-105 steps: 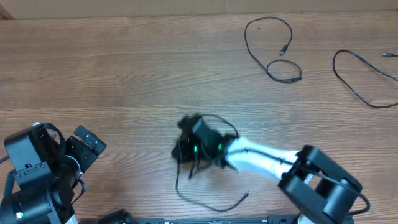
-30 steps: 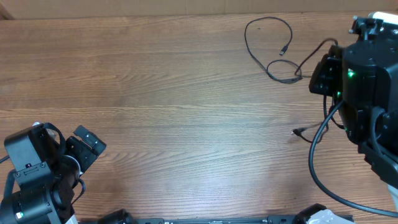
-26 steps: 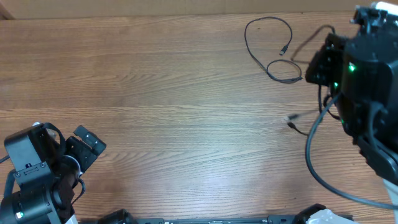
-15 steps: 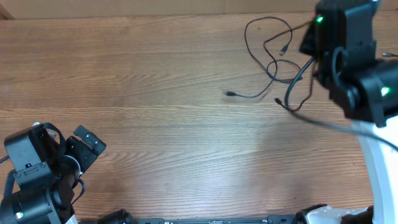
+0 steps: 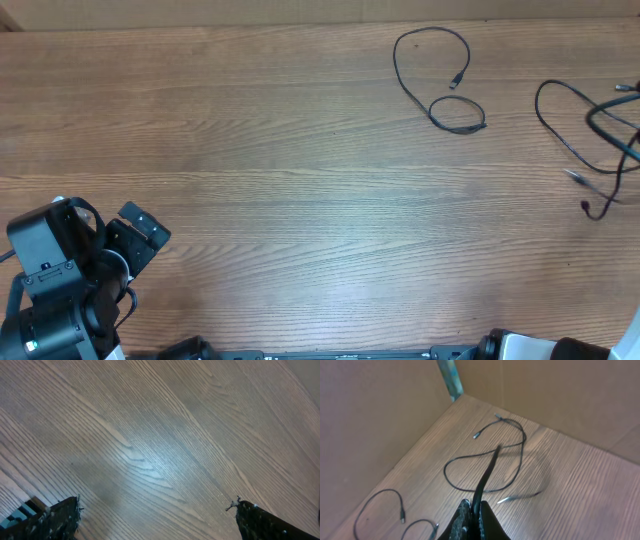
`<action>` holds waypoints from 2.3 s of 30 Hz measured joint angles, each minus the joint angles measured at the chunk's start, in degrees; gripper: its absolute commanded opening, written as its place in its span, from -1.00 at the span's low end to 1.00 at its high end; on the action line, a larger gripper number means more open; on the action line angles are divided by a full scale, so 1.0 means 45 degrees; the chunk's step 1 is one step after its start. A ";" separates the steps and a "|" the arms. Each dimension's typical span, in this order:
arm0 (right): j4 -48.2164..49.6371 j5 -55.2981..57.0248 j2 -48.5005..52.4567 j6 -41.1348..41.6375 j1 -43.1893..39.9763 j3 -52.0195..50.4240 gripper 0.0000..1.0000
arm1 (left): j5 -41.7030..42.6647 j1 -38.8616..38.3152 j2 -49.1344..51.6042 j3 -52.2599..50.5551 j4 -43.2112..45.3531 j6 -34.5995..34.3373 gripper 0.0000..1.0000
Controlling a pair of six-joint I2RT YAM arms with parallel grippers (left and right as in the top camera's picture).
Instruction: Untangle cables
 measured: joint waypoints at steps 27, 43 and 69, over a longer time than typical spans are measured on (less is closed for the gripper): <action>-0.0967 -0.3376 -0.1763 -0.0695 0.0097 0.0015 -0.93 | -0.0005 0.0000 0.0000 0.0000 -0.0005 0.0000 0.99; -0.2968 -0.2822 -0.1025 -0.0690 0.0097 -0.0534 -0.92 | 0.0000 0.0000 0.0000 0.0000 -0.0005 0.0000 0.99; 0.1413 -0.1467 0.1559 -0.0714 0.0058 -0.7995 0.64 | 0.0000 0.0000 0.0000 0.0000 -0.0005 -0.0005 0.99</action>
